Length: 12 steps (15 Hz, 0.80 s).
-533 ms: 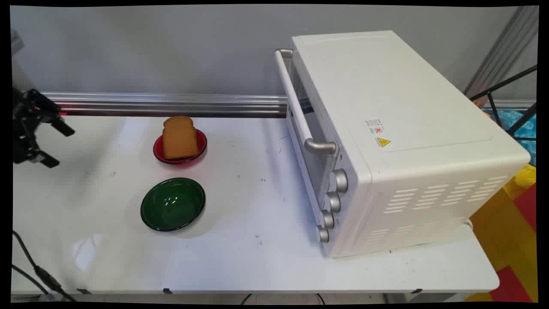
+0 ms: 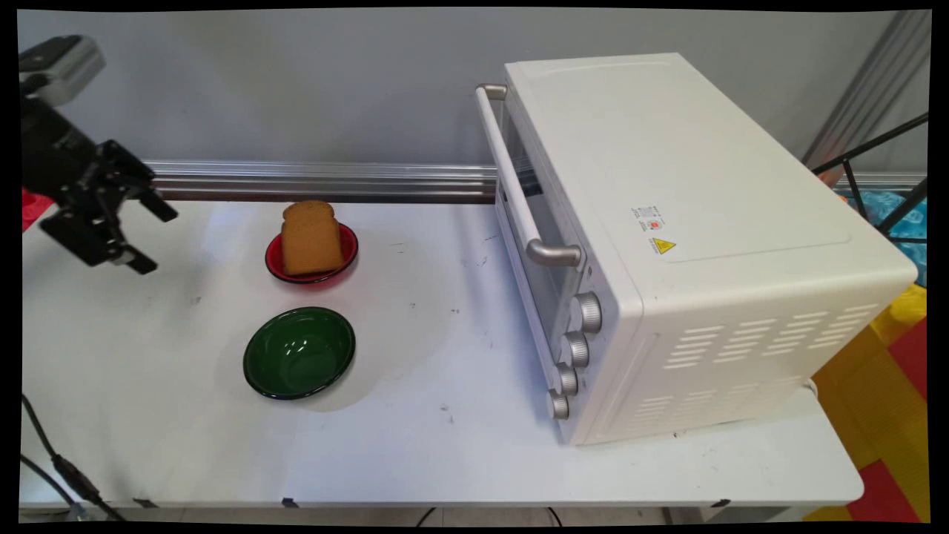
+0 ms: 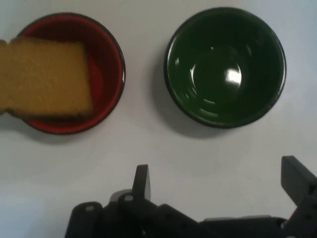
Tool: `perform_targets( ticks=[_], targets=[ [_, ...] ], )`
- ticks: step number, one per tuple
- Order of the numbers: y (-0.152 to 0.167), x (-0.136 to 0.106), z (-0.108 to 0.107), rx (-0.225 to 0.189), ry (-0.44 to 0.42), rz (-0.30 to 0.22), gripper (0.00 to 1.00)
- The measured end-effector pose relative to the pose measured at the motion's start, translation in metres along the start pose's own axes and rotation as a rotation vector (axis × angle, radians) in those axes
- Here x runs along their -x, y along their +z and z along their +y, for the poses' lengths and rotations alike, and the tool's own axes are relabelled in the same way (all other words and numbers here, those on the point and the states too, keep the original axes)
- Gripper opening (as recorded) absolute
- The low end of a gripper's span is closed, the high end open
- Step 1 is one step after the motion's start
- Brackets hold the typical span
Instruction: Open the oven
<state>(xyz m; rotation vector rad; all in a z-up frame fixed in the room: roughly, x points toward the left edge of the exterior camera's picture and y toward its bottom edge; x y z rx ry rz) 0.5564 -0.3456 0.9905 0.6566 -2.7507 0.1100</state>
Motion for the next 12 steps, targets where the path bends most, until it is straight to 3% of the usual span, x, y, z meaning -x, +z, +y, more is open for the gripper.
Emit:
perform_targets(
  ticks=[6,12],
  targets=[
    [0.009,-0.047,-0.007,-0.008,0.003,0.023,1.00],
    [0.020,-0.123,-0.014,-0.016,0.003,0.114,1.00]
  ],
)
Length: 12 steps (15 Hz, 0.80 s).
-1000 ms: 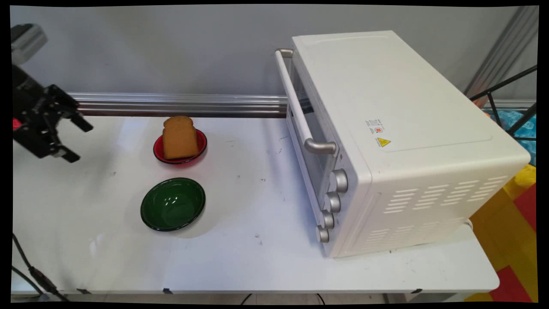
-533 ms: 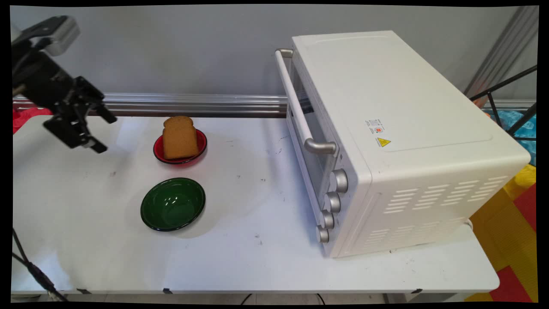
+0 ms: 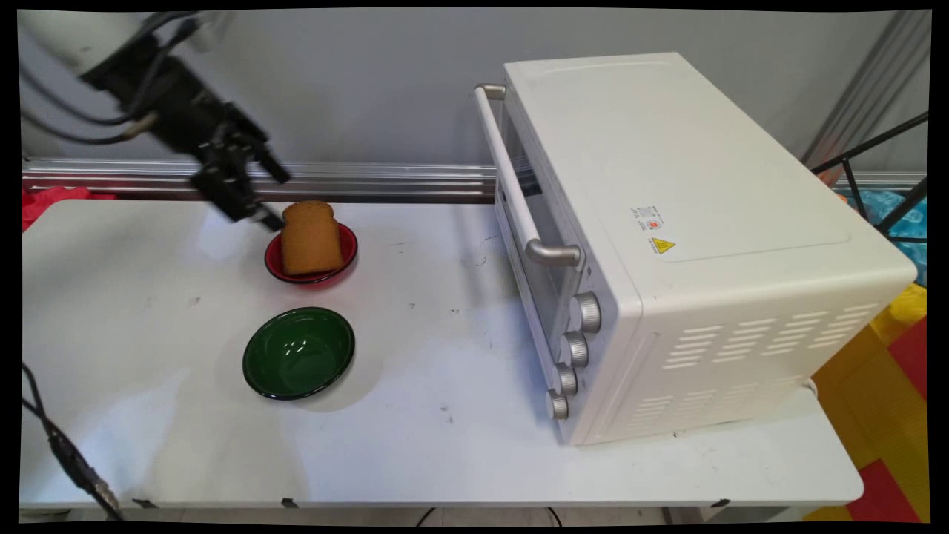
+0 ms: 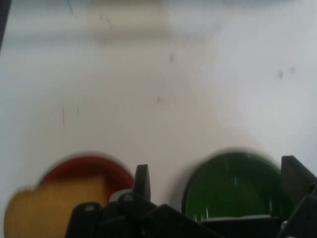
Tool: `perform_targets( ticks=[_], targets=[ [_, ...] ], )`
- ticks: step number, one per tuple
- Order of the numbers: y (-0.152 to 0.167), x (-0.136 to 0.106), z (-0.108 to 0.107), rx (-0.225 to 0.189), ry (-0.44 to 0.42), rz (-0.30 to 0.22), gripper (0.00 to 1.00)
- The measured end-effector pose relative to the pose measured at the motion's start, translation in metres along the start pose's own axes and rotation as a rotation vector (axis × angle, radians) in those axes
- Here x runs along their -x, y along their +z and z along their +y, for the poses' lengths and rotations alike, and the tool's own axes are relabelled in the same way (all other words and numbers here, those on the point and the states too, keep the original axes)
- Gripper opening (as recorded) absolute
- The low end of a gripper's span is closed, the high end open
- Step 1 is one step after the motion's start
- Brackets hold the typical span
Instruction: Open the oven
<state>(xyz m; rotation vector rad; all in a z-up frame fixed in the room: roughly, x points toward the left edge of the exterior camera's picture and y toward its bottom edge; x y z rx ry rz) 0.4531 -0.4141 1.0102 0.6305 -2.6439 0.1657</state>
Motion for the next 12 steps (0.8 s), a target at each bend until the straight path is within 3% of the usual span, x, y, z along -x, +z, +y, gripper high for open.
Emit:
perform_targets(
  ticks=[5,9,12],
  targets=[
    [0.017,-0.075,-0.002,-0.008,-0.003,0.124,1.00],
    [0.024,-0.119,-0.006,-0.023,-0.006,0.210,1.00],
    [0.028,-0.141,-0.008,-0.025,-0.008,0.246,1.00]
  ],
)
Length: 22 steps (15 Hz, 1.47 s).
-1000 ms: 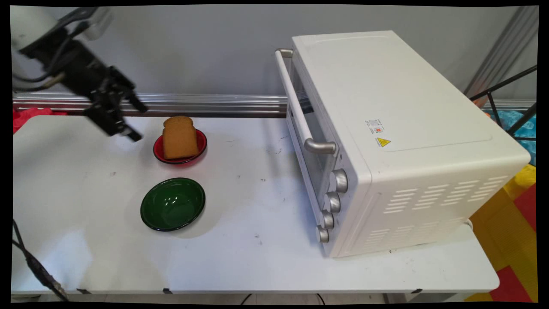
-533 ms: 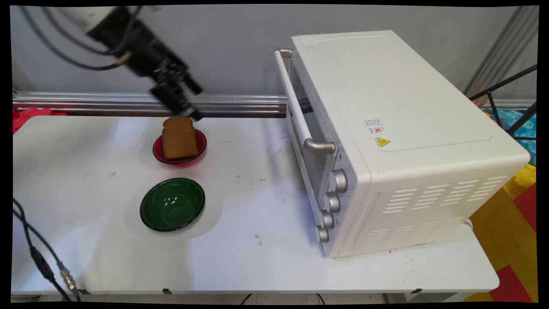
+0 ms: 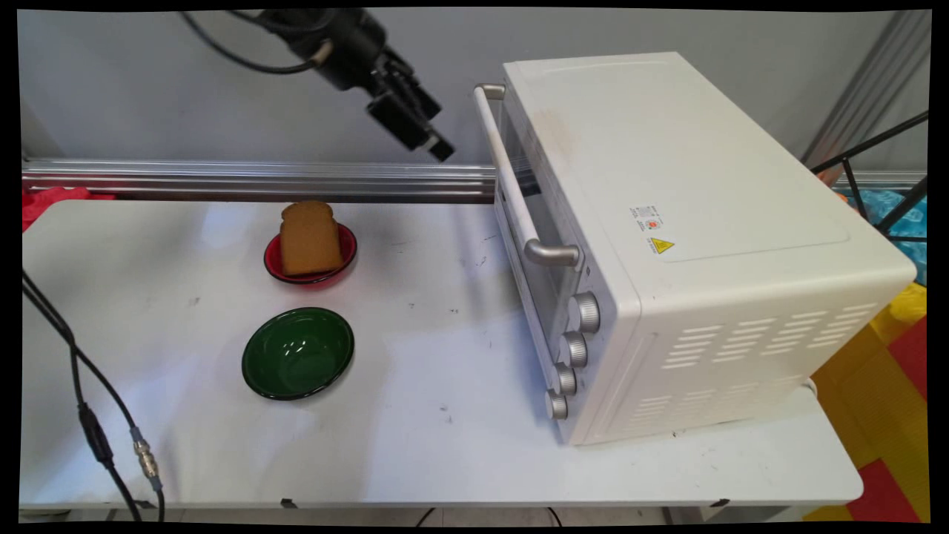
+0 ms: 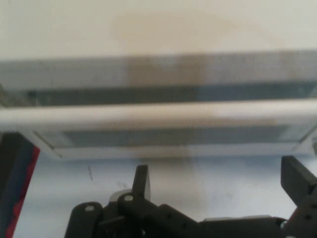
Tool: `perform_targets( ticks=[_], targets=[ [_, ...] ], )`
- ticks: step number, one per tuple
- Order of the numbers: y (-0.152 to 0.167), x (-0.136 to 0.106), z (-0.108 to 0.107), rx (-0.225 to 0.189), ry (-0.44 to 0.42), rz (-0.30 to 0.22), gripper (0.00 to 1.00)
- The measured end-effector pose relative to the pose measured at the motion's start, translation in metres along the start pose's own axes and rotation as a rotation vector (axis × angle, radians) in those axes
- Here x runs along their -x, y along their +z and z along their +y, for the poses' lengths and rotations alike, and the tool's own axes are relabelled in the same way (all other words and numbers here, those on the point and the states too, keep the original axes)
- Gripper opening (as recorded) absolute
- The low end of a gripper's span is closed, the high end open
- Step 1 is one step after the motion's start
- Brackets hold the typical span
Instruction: Open the oven
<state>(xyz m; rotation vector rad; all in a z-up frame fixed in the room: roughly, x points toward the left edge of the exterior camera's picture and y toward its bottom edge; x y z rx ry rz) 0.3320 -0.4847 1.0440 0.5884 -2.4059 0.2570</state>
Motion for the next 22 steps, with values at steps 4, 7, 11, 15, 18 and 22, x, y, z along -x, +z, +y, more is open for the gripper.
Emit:
perform_targets(
  ticks=[4,7,11,15,18,22],
  targets=[
    [0.009,-0.018,-0.002,-0.002,-0.006,0.026,1.00],
    [0.015,-0.028,-0.003,0.005,-0.009,0.034,1.00],
    [0.021,-0.038,-0.005,0.017,-0.004,0.038,0.00],
    [0.027,-0.042,-0.008,0.034,-0.002,0.031,0.00],
    [0.032,-0.043,-0.011,0.048,-0.012,0.027,0.00],
    [0.044,-0.045,-0.015,0.067,-0.022,0.026,0.00]
  ],
)
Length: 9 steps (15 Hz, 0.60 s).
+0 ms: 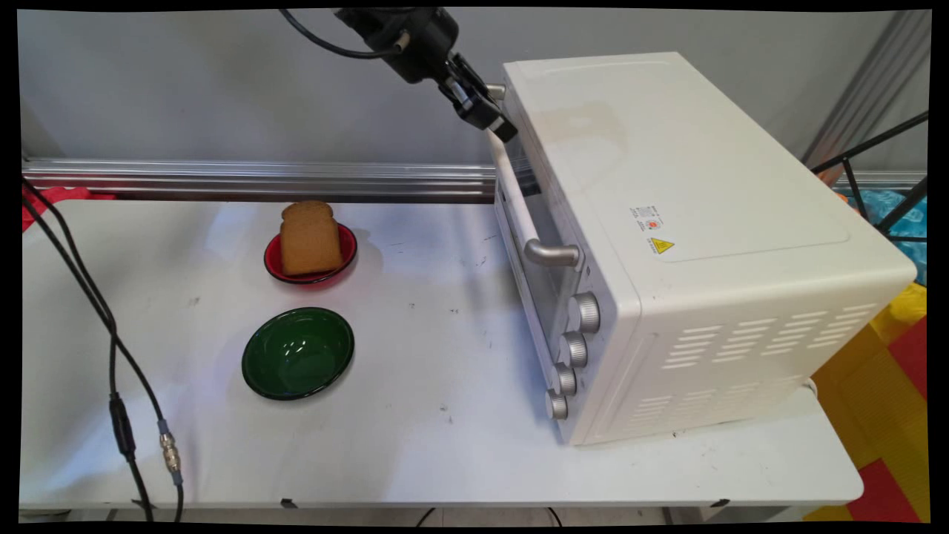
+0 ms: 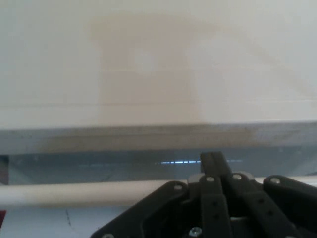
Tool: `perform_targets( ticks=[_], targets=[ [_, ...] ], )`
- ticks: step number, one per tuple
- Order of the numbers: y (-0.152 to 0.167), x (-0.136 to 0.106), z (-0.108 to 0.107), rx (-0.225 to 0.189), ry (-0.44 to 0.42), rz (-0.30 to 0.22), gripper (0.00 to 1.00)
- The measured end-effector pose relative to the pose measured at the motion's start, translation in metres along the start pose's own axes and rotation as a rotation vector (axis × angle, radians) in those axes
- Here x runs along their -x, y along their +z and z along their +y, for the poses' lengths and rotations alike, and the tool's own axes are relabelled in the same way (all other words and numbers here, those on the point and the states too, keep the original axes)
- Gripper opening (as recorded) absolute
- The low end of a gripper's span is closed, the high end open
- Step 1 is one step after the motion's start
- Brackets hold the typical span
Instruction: Open the oven
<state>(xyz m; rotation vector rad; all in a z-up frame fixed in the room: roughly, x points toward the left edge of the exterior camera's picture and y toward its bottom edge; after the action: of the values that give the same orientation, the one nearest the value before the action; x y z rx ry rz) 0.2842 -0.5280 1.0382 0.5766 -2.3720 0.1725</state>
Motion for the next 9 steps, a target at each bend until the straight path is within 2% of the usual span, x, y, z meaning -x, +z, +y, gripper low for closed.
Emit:
perform_targets(
  ticks=[9],
  targets=[
    [0.024,0.002,-0.009,0.018,-0.011,-0.012,0.00]
  ],
)
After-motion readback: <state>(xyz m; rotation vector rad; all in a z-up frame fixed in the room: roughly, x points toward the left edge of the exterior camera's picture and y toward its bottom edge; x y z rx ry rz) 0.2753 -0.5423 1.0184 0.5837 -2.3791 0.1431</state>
